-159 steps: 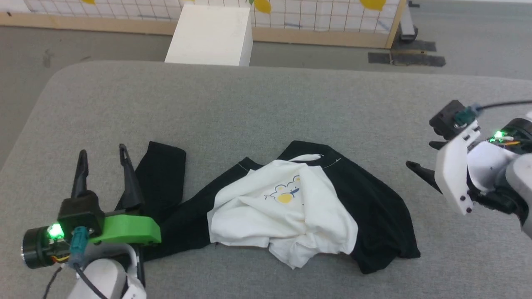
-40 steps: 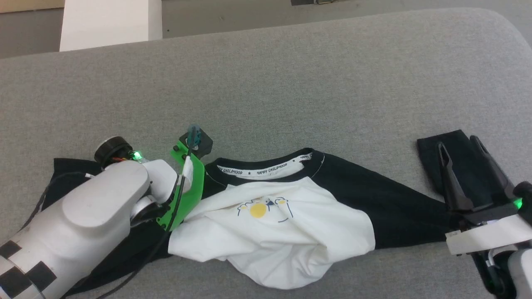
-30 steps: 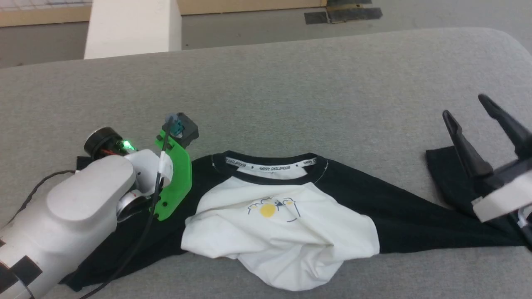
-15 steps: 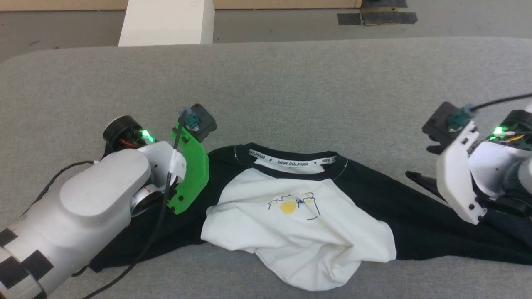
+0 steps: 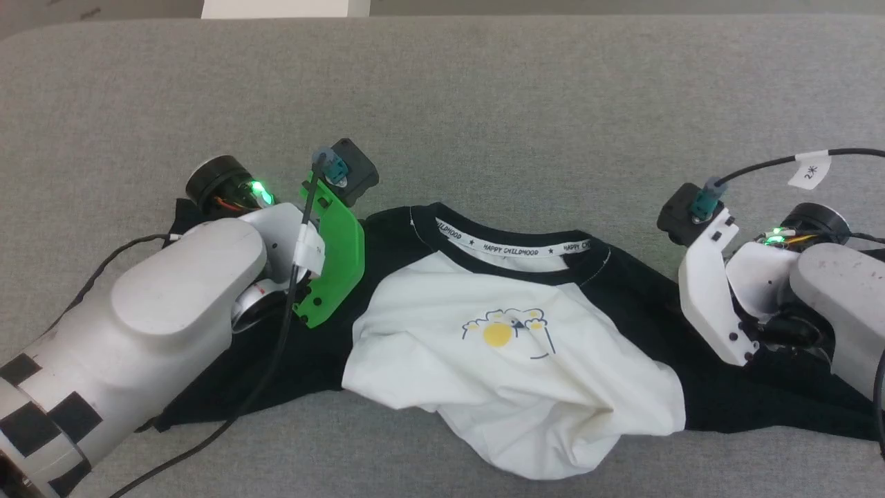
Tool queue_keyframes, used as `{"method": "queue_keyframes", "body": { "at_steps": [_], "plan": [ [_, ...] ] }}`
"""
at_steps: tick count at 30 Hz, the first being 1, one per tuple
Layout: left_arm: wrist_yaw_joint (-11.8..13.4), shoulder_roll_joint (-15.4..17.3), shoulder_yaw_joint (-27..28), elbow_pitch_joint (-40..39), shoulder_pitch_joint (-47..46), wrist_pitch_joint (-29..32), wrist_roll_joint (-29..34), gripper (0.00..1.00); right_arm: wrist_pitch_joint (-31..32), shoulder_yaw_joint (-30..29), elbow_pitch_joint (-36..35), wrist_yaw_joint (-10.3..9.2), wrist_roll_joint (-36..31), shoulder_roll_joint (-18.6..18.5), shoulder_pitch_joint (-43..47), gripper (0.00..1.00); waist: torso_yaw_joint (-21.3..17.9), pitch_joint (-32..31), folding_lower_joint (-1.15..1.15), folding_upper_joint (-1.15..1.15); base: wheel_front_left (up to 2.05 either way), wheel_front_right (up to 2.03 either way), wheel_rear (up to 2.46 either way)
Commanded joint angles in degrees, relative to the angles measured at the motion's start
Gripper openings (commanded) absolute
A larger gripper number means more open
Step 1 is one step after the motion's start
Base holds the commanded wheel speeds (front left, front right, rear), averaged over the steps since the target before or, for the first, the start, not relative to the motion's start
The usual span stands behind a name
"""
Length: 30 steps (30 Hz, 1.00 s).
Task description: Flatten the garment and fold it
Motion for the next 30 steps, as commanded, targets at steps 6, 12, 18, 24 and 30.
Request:
{"method": "queue_keyframes", "body": {
  "at_steps": [6, 12, 18, 24, 30],
  "plan": [
    [0.02, 0.26, -0.04, 1.45, 0.22, -0.67, 0.12, 0.00, -2.71, 3.22, 1.62, -0.11, 3.44, 0.65, 0.17, 0.00, -0.85, -0.65, 0.00, 0.00, 0.00, 0.00, 0.00],
    [0.02, 1.02, -0.01, 2.74, 1.47, -4.30, -0.60, 0.00, -14.66, 3.32, 0.58, -0.11, 4.56, -0.83, -2.60, 0.00, -2.40, -4.97, 0.00, 0.00, 0.00, 0.00, 0.00],
    [0.78, 2.66, 1.37, 2.81, 0.30, -9.75, 0.89, 0.00, -26.22, 3.11, -1.60, -0.11, 2.32, -4.00, -4.44, 0.00, -2.92, -9.91, 0.00, 0.00, 0.00, 0.00, 0.00],
    [3.32, 4.22, 4.12, 1.20, -3.54, -14.45, 3.47, 0.00, -34.87, -0.21, -1.42, -0.11, 0.30, -6.17, -7.40, 0.00, -2.85, -12.82, 0.00, 0.00, 0.00, 0.00, 0.00],
    [5.62, 4.05, 7.00, -0.29, -9.12, -17.04, 5.53, 0.00, -38.49, -5.15, -0.57, -0.11, -1.92, -5.80, -10.06, 0.00, -2.99, -13.52, 0.00, 0.00, 0.00, 0.00, 0.00]
  ]
}}
